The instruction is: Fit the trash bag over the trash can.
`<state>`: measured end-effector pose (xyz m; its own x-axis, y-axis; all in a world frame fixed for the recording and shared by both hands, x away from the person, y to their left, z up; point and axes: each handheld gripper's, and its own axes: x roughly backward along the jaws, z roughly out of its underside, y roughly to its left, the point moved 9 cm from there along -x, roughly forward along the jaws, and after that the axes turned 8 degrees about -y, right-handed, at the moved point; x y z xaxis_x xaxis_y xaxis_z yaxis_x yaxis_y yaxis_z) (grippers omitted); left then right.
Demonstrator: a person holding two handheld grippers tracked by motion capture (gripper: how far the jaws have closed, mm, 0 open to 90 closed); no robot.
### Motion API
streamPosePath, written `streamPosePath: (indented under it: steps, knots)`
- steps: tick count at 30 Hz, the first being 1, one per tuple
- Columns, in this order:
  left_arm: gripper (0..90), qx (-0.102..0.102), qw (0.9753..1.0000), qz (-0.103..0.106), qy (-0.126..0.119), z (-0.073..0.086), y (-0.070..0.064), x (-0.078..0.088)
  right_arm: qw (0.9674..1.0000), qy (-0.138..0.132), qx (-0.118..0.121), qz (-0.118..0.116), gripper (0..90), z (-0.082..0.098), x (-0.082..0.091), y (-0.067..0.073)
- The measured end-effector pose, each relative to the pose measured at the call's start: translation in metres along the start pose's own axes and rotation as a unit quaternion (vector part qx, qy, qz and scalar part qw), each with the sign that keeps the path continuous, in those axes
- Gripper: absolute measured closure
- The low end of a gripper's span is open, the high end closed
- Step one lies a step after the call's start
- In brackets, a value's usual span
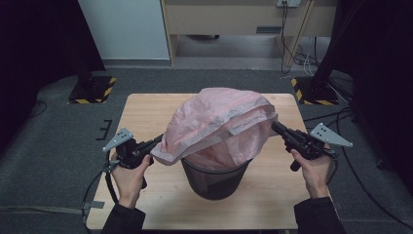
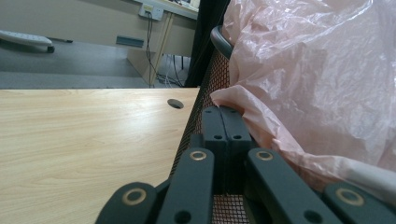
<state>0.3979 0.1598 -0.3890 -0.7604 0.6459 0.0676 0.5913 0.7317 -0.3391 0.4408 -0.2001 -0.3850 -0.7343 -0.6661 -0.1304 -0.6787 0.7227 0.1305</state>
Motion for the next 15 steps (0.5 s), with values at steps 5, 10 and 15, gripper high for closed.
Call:
streamPosePath:
  steps: [5, 10, 15]
  knots:
    - [85.5, -0.018, 0.9994, 0.001, -0.029, -0.006, 0.002, 0.006, 1.0, -0.008, 0.001, 0.004, 85.0, -0.001, -0.001, -0.001]
    - [62.8, -0.033, 0.9965, -0.024, -0.073, -0.024, 0.012, 0.022, 0.9998, -0.02, 0.004, 0.003, 63.3, -0.013, 0.001, 0.001]
    - [50.3, -0.044, 0.9927, -0.032, -0.107, -0.047, 0.01, 0.038, 0.9993, -0.037, 0.002, 0.008, 47.7, -0.029, 0.004, 0.004]
